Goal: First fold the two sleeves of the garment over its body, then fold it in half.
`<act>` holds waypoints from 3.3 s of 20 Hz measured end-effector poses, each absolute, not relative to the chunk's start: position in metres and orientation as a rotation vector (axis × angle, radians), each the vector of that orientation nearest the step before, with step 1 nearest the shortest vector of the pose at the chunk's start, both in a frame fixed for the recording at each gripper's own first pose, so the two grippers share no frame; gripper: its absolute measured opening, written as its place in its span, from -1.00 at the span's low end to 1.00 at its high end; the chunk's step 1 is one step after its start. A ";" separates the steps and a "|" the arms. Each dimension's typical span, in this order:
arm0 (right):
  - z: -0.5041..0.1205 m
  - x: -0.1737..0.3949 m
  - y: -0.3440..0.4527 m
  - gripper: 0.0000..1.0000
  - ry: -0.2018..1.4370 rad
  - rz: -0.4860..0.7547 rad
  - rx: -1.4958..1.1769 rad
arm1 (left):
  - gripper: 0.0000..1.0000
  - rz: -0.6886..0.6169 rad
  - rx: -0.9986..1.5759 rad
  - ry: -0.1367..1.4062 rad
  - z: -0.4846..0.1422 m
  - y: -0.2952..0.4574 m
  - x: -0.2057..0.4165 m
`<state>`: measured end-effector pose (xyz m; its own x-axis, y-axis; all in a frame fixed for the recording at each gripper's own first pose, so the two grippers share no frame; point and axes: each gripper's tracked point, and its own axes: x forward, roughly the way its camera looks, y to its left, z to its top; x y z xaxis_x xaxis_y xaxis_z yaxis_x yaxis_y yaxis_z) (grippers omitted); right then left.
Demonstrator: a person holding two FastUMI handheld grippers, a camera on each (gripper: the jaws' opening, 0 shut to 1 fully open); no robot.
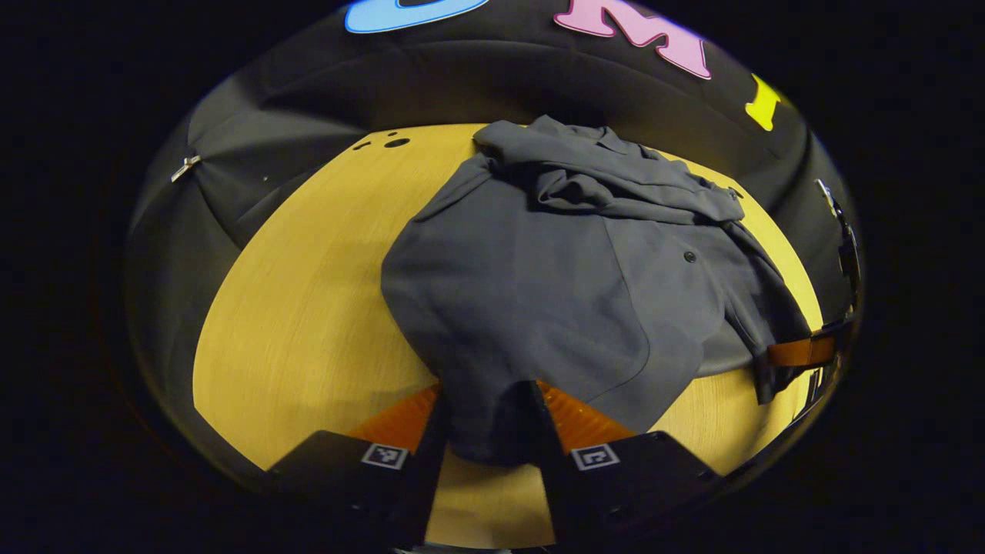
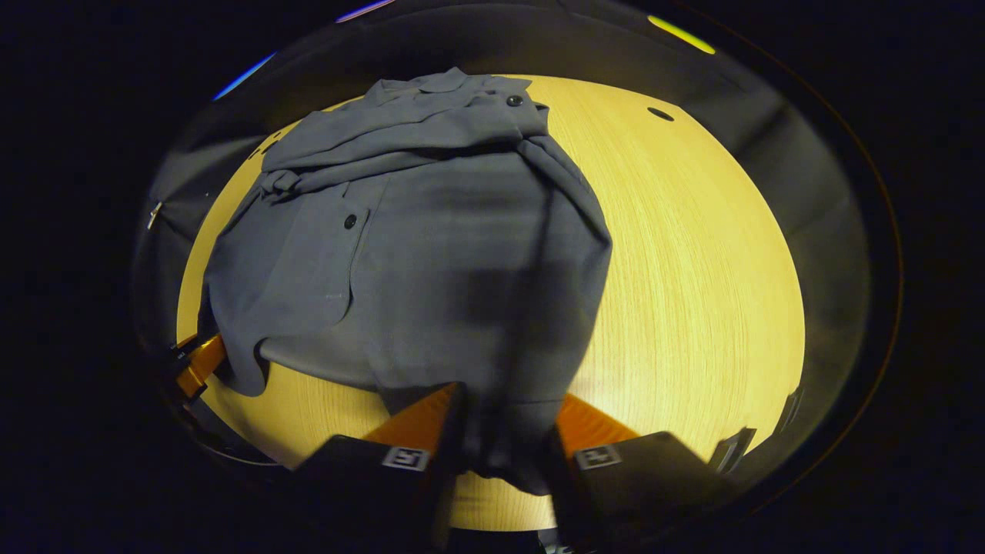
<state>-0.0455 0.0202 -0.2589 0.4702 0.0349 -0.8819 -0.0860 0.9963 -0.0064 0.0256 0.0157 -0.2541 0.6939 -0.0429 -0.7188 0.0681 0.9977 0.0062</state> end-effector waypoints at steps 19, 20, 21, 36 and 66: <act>-0.210 -0.024 0.031 -0.89 0.968 0.205 0.105 | -0.86 -0.116 -0.074 0.653 -0.177 -0.006 0.047; -0.205 -0.018 0.034 -0.89 0.957 0.210 0.108 | -0.86 -0.117 -0.074 0.641 -0.172 -0.005 0.051; -0.199 -0.015 0.035 -0.89 0.944 0.215 0.110 | -0.86 -0.121 -0.071 0.633 -0.167 -0.005 0.054; -0.120 0.072 0.062 -0.89 0.758 0.271 0.130 | -0.87 -0.160 -0.155 0.447 -0.077 -0.012 0.130; -0.088 0.367 0.072 -0.90 0.506 0.151 0.096 | -0.86 -0.114 -0.125 0.274 -0.070 -0.002 0.430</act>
<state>0.3665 0.0719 -0.0877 0.8642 0.1674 -0.4746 -0.1201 0.9844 0.1286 0.4297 -0.0019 -0.0700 0.9564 -0.1292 -0.2621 0.0951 0.9857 -0.1388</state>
